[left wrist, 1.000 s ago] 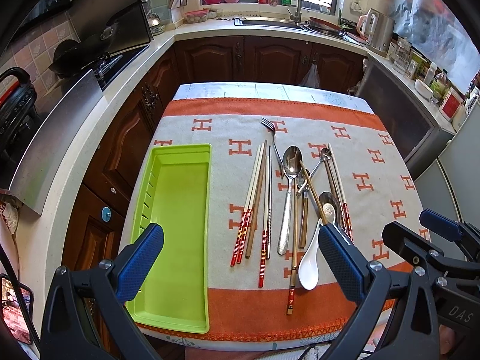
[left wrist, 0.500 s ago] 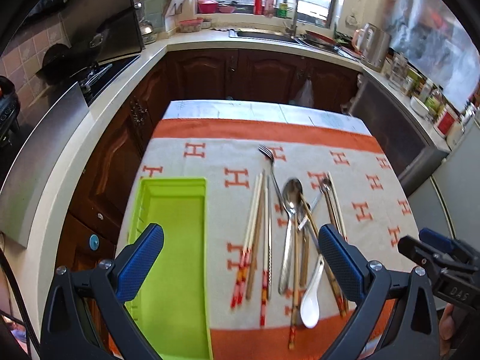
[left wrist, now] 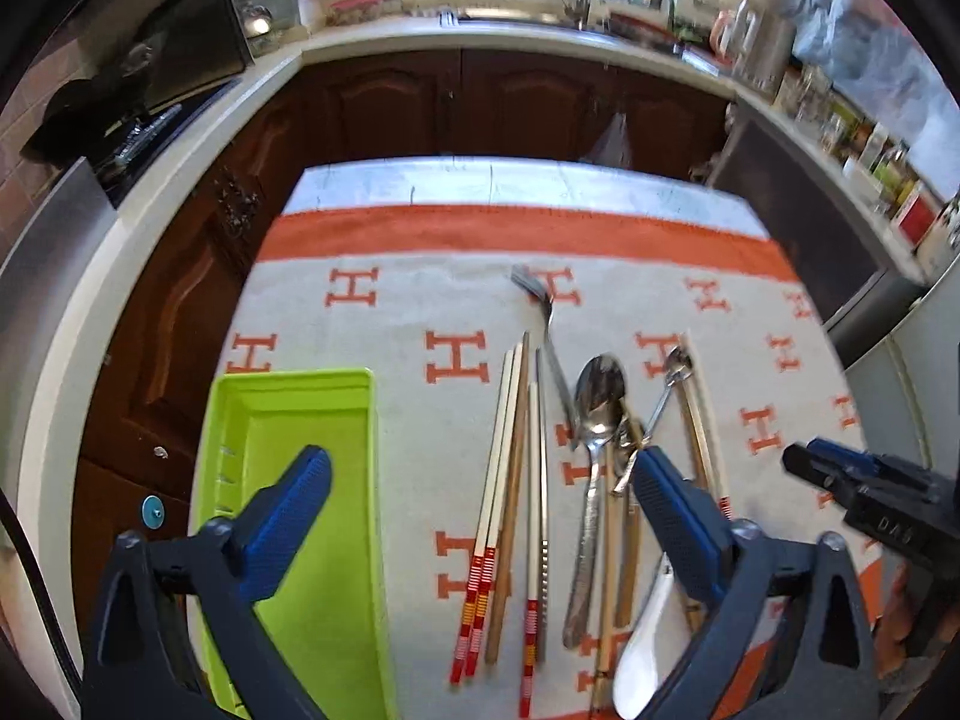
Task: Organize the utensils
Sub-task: 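Close the left tool on a red-striped chopstick while the right tool grasps another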
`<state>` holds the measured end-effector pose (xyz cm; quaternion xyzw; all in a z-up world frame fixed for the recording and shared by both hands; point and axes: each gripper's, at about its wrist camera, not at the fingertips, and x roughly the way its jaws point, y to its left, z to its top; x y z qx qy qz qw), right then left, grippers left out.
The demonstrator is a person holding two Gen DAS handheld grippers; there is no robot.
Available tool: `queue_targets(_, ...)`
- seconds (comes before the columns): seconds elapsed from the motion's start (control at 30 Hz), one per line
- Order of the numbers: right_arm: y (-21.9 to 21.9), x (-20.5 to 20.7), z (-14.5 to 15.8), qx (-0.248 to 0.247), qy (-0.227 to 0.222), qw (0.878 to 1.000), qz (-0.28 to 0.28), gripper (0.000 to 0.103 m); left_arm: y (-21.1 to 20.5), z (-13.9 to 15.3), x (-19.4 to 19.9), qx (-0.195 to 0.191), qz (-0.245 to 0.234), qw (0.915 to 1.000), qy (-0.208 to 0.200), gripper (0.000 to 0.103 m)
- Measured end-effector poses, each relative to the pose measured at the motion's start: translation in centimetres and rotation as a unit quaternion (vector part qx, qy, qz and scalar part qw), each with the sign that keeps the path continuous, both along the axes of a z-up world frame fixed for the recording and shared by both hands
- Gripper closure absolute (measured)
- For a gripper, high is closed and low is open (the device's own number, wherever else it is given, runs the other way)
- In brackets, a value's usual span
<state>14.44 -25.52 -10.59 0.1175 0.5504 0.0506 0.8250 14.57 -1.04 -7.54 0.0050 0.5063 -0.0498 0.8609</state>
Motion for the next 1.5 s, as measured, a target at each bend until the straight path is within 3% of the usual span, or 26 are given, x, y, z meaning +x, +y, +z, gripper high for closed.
queue_targets(0.07,-0.3,1.3,-1.5,0.007,0.013,1.000,-0.001,0.066,-0.3,-1.6,0.7,-0.001,-0.006,0.9998,0.018,0.017)
queue_targets(0.2,-0.6,3.3,-4.3,0.013,0.038,0.999,0.002,0.075,-0.1,-4.7,2.3,-0.019,-0.007,0.9973,0.070,0.044)
queue_targets(0.3,-0.7,4.6,-6.3,0.023,0.058,0.998,0.008,0.080,0.1,-6.3,3.0,-0.030,-0.007,0.9954,0.091,0.054)
queue_targets(0.53,1.2,6.0,-9.8,-0.009,0.078,0.996,0.033,0.087,-0.1,-8.3,3.9,-0.030,-0.018,0.9937,0.106,0.063)
queue_targets(0.77,3.1,5.8,-10.5,-0.052,0.056,0.996,0.052,0.094,0.0,-9.5,4.0,-0.023,-0.032,0.9918,0.121,0.077)
queue_targets(1.17,2.9,4.2,-10.3,-0.072,0.045,0.995,0.059,0.094,0.3,-10.5,4.0,0.008,-0.041,0.9928,0.112,0.081)
queue_targets(1.5,2.8,3.9,-10.2,-0.075,0.047,0.994,0.062,0.094,-1.8,-11.1,5.3,0.060,-0.065,0.9896,0.114,0.082)
